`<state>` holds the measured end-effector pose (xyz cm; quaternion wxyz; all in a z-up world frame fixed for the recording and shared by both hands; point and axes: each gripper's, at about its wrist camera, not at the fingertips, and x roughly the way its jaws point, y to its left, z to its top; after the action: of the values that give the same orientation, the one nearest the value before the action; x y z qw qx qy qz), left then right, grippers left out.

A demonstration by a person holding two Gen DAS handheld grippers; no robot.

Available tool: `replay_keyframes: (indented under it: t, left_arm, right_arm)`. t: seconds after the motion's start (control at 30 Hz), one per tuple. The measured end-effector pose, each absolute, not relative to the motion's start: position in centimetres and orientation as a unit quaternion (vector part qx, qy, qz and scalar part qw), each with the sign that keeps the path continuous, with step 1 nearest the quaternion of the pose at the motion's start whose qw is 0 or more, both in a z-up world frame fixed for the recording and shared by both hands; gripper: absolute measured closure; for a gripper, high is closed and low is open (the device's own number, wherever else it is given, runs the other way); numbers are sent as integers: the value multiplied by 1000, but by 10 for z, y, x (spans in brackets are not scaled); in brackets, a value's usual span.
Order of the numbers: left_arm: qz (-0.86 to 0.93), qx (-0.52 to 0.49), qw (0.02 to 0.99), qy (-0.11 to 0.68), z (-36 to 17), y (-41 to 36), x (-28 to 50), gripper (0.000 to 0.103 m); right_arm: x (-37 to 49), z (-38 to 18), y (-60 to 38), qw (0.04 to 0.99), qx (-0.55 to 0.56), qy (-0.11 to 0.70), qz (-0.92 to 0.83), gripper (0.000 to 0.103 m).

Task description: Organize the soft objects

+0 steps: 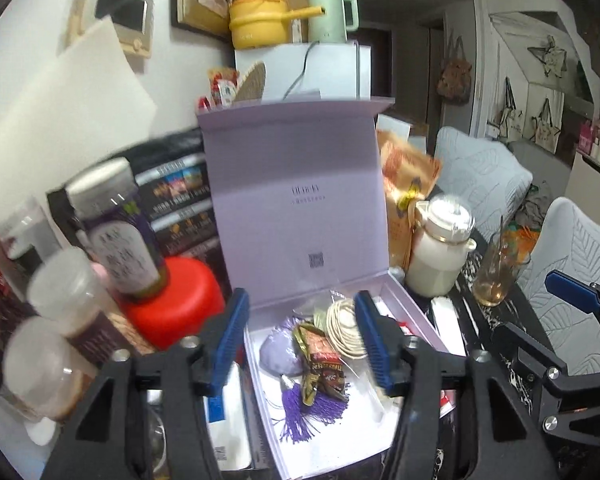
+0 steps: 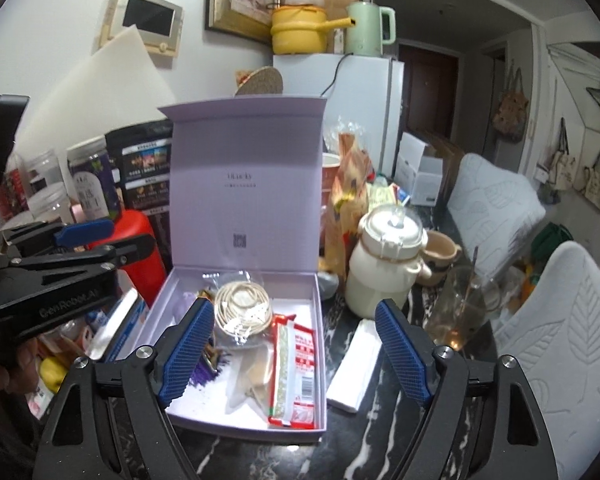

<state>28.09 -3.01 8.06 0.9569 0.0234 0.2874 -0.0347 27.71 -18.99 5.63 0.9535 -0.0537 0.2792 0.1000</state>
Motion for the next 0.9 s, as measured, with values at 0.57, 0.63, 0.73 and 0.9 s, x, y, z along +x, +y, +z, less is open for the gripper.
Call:
replay_keyframes:
  t: [0.57,0.63,0.73,0.9]
  left_arm:
    - [-31,27,978,205,129,-11,201,0]
    - [-33,27,978,205,129,-9,193,0]
    - [-44,23,976,210,129,-7,180,0]
    - [-67,25,973,217,121,-6,160,0]
  right_arm:
    - [212,104,-179,969,-52,224,88,5]
    - [200,108,-179,971,-49,218,83,3]
    - [186,112,-178,973,-43,212,76,1]
    - [163,110,-182,974,-26,214,68,1]
